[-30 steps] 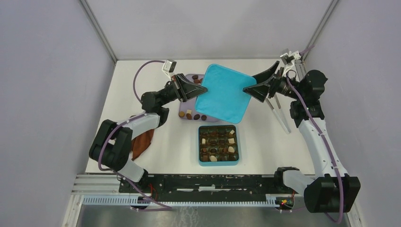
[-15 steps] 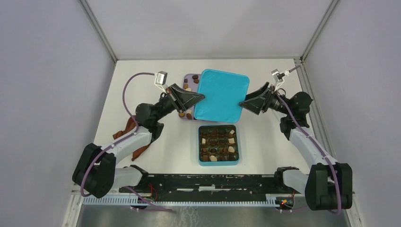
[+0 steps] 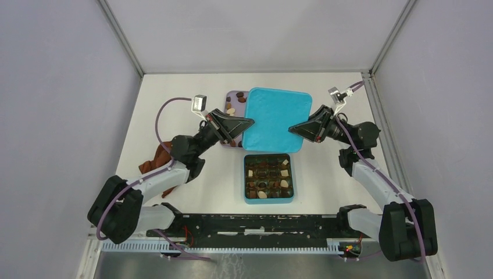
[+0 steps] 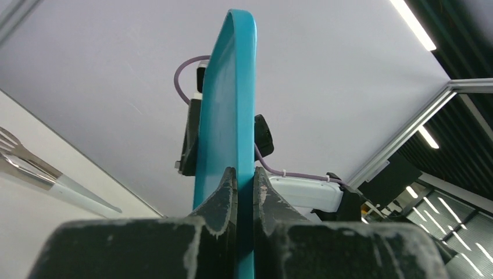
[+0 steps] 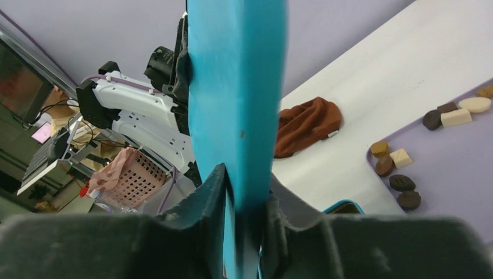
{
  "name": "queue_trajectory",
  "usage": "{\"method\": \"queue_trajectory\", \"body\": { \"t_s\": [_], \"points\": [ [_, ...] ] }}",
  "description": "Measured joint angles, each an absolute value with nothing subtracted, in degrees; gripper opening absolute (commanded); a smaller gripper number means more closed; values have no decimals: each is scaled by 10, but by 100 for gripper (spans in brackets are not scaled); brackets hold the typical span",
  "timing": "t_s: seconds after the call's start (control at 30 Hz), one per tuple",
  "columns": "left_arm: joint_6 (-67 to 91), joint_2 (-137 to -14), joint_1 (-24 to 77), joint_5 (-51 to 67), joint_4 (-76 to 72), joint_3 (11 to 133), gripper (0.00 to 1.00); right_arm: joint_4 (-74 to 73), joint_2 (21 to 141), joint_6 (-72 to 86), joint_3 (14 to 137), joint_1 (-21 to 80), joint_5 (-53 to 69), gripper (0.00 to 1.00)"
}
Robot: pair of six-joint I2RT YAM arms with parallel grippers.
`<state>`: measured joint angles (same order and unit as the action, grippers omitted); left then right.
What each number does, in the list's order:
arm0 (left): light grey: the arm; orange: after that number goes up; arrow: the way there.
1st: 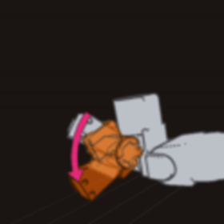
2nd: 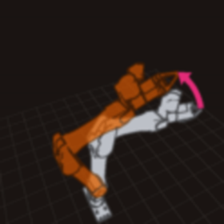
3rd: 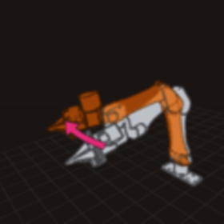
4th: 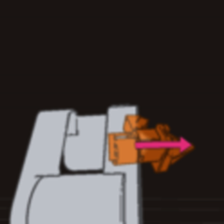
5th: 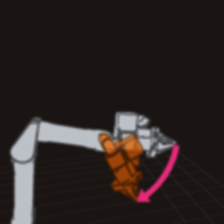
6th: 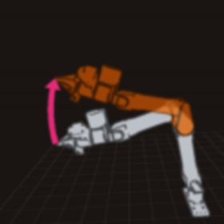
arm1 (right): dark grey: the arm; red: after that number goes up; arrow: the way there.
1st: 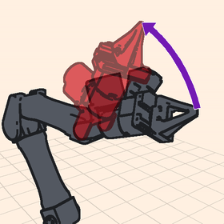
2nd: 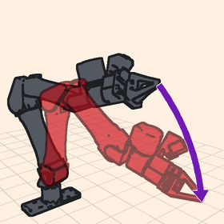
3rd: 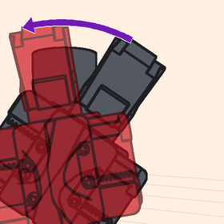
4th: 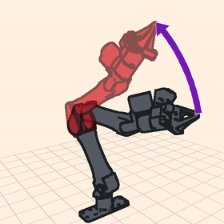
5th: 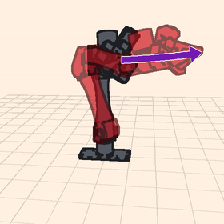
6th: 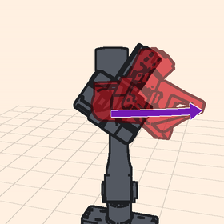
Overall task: Pack the chocolate
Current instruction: Close the box lid on the packing box.
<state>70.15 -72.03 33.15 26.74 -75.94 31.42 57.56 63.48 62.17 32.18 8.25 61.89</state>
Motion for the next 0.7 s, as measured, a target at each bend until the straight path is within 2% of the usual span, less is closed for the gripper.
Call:
{"method": "queue_trajectory", "body": {
  "t_s": [0.03, 0.07, 0.2, 0.27, 0.43, 0.57, 0.7],
  "points": [
    [700, -718, 336, 262, -757, 314, 2, 583, 639, 632, 321, 83, 619, 6],
    [693, -713, 339, 257, -750, 313, 8, 590, 642, 642, 321, 82, 620, 2],
    [652, -672, 342, 238, -678, 305, 57, 601, 640, 658, 321, 77, 640, 0],
    [611, -630, 343, 218, -593, 302, 70, 591, 629, 648, 320, 73, 648, 0],
    [490, -445, 346, 121, -314, 298, 83, 558, 596, 617, 293, 57, 660, 0],
    [432, -330, 346, 58, -116, 298, 84, 483, 591, 572, 259, 59, 682, 0],
    [415, -297, 346, 32, 31, 299, 85, 370, 596, 519, 218, 69, 702, 0]
  ]
}}
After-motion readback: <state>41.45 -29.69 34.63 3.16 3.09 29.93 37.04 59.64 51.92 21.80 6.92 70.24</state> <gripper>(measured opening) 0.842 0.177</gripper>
